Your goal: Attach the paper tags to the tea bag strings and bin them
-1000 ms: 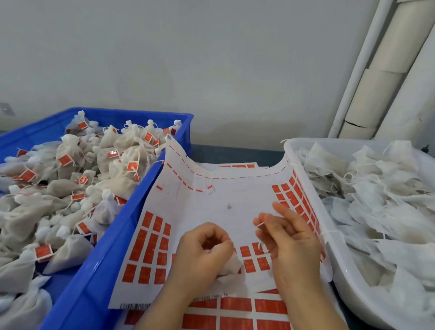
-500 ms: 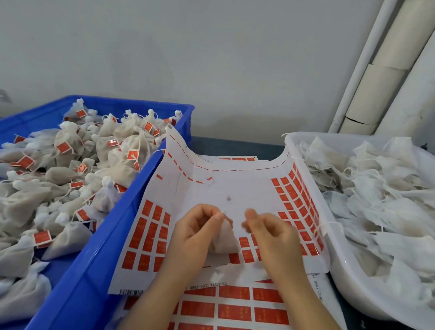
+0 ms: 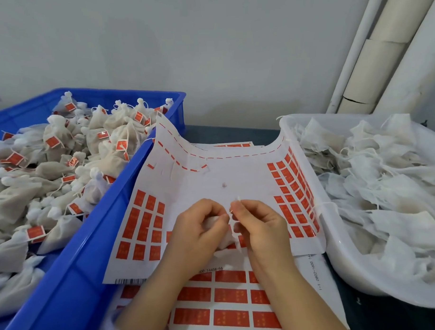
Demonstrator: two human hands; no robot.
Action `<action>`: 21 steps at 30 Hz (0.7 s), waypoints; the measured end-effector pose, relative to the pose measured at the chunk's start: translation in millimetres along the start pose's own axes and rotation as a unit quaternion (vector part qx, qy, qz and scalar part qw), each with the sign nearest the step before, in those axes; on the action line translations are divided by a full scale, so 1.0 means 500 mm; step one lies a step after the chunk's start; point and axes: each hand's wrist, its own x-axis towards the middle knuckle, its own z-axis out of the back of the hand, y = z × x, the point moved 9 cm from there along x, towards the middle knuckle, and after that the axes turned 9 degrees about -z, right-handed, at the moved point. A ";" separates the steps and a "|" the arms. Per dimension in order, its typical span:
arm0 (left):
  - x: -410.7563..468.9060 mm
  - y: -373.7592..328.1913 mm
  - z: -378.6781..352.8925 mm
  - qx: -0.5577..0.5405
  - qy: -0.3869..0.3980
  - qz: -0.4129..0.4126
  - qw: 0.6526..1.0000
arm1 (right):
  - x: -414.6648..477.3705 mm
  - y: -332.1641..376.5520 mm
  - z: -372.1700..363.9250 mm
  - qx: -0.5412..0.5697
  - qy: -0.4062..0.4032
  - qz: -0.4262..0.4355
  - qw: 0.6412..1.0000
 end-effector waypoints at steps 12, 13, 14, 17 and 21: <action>-0.010 0.019 0.034 -0.049 -0.066 0.054 0.995 | -0.009 0.039 -0.006 0.010 0.076 0.071 0.995; -0.009 0.021 0.037 -0.086 -0.077 0.069 0.991 | -0.016 0.046 -0.014 0.000 0.094 0.090 0.992; -0.008 0.025 0.040 -0.112 -0.084 0.085 0.987 | -0.022 0.050 -0.020 -0.007 0.105 0.102 0.989; -0.008 0.043 0.038 -0.141 -0.073 0.127 0.979 | -0.023 0.056 -0.014 -0.020 0.089 0.128 0.987; -0.013 0.046 0.015 -0.152 -0.024 0.135 0.979 | -0.020 0.063 -0.015 -0.106 0.084 0.171 0.976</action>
